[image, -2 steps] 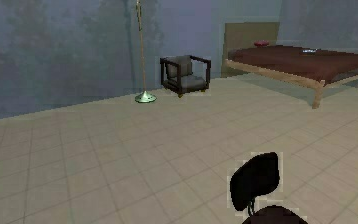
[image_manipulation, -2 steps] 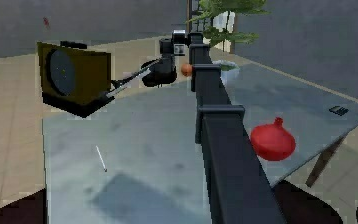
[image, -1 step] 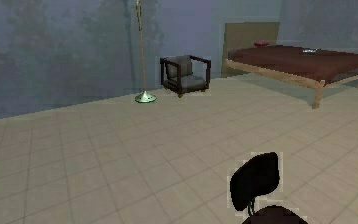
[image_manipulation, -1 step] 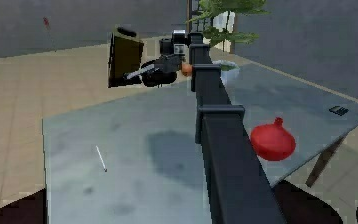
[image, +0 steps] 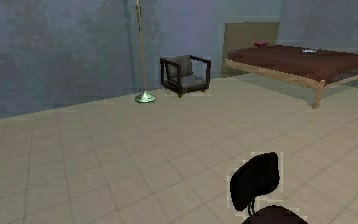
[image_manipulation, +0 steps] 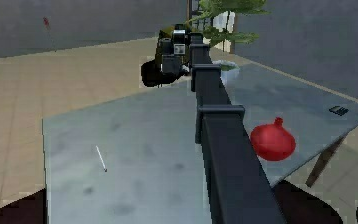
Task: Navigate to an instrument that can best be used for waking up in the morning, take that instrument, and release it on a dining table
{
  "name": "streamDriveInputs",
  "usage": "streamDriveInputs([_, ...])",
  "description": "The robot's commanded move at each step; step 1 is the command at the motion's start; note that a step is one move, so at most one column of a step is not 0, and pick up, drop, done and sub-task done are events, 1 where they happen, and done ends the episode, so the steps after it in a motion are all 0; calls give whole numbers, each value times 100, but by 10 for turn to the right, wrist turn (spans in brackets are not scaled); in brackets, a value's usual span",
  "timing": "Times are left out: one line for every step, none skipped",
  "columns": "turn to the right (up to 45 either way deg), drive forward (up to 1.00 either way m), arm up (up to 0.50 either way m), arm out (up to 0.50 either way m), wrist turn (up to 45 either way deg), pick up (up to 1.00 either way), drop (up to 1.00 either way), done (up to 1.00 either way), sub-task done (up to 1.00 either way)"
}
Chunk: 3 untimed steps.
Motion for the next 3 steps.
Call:
streamDriveInputs([0, 0, 0, 0, 420, 0, 0, 0, 0])
streamDriveInputs([0, 0, -32, 0, 0, 0, 0, 0, 0])
streamDriveInputs([0, 0, 0, 0, 0, 0, 100, 0, 0])
